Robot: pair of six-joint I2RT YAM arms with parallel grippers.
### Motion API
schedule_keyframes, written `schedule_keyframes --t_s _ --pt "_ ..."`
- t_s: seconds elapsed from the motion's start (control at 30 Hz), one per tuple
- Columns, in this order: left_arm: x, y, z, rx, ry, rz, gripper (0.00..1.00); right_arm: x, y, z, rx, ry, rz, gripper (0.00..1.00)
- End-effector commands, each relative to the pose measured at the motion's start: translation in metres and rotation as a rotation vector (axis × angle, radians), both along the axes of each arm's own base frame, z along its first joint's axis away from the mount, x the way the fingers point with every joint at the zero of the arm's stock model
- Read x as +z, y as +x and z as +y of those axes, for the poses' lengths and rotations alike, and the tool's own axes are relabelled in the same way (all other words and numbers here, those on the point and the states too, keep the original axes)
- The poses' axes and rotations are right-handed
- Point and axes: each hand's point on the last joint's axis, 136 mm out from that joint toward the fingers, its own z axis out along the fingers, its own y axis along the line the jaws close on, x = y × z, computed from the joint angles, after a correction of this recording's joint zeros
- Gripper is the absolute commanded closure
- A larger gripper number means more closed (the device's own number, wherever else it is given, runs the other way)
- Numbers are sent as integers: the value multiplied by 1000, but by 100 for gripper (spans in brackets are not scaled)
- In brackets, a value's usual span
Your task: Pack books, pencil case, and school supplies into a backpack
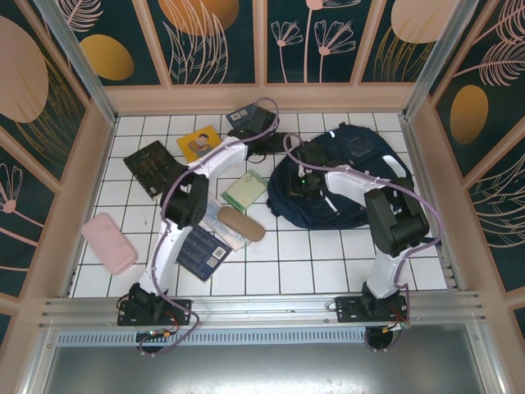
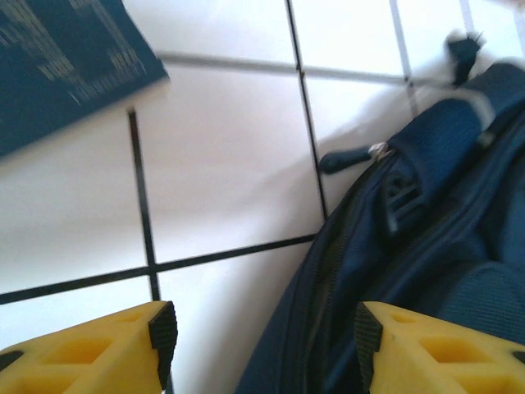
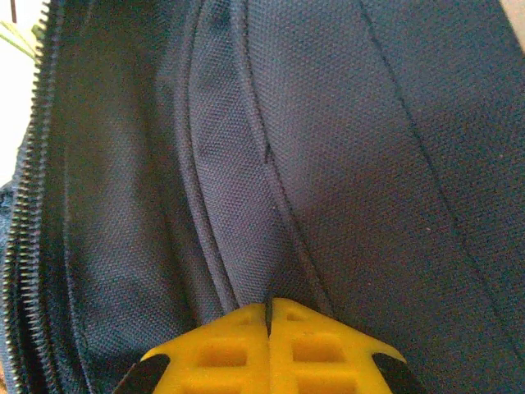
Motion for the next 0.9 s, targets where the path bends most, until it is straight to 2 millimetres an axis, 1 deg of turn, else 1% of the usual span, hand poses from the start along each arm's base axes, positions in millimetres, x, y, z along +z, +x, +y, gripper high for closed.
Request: schedule_keyframes --t_s 0.0,0.07,0.1,0.17,0.23,0.27,0.33,0.4,0.53,0.63,0.7,0.77,0.83,0.87 --pt "70 2 29 49 -6 -112 38 2 4 -7 -6 -54 -5 89" --pt "78 0 50 88 2 -115 37 20 12 -4 -23 -35 -50 80" --pt "78 -2 62 108 9 -112 37 31 18 -2 -29 -22 -78 74" --pt "77 -5 86 143 23 -108 37 49 28 3 -37 -1 -124 69" --pt "71 -8 112 183 48 -99 38 66 39 10 -38 25 -169 66" --pt "65 -8 126 205 63 -88 38 74 45 15 -44 39 -189 64" --pt "55 -8 150 235 83 -66 39 84 56 23 -54 71 -214 61" --pt "45 -7 166 254 98 -53 40 91 66 33 -51 91 -249 59" --pt "28 5 187 291 135 -32 45 98 85 52 -36 118 -284 55" --pt "7 13 202 318 152 -1 50 97 96 70 -11 122 -292 52" --pt "-11 17 209 318 171 28 54 93 102 83 2 129 -294 52" --pt "-27 18 209 302 190 52 56 91 109 91 7 142 -299 52" --pt "-42 16 205 281 181 82 61 89 116 97 6 158 -297 52" --pt "-50 14 202 272 168 100 62 87 119 102 14 172 -293 52"
